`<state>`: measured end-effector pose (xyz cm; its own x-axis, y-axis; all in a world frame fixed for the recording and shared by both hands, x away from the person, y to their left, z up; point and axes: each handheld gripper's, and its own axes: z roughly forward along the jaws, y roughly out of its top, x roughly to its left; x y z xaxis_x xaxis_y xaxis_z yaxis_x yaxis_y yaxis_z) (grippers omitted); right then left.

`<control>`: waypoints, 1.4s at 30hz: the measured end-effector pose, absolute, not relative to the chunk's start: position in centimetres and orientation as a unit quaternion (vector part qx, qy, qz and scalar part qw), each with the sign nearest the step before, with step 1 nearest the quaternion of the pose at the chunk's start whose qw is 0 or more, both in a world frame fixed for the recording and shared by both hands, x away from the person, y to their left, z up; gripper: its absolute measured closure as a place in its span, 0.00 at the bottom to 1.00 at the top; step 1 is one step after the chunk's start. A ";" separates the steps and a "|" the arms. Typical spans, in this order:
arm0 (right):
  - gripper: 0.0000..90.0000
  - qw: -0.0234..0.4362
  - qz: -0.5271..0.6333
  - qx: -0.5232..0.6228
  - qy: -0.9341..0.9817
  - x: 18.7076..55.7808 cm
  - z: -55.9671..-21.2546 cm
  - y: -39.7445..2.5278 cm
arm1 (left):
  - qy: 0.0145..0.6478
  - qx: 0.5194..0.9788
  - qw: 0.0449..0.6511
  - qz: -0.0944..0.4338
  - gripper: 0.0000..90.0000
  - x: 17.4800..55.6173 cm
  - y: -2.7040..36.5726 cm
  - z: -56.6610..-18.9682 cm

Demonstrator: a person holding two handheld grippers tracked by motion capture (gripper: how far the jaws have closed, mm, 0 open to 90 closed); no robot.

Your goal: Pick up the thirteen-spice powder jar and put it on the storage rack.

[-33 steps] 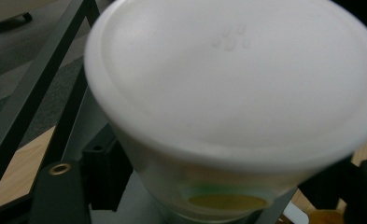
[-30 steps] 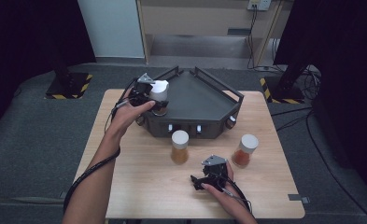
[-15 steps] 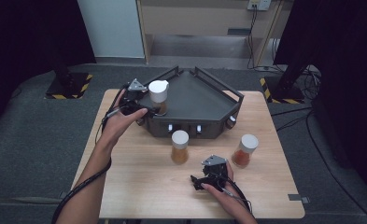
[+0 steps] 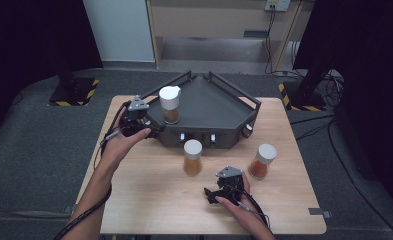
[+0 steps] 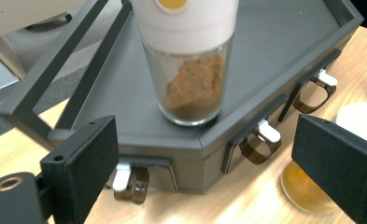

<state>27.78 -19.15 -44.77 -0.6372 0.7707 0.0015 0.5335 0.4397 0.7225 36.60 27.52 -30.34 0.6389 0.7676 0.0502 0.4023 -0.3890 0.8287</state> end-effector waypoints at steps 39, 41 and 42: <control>0.01 0.167 0.356 0.392 0.832 27.8 -44.8 -19.1 | 0.388 0.806 0.401 0.197 0.05 31.5 28.6 -35.3; 0.01 0.167 0.356 0.392 0.832 27.8 -44.8 -19.1 | 0.389 0.806 0.401 0.195 0.05 31.3 28.7 -35.6; 0.01 0.167 0.356 0.392 0.832 27.8 -44.8 -19.1 | 0.389 0.806 0.402 0.194 0.05 31.1 28.7 -35.8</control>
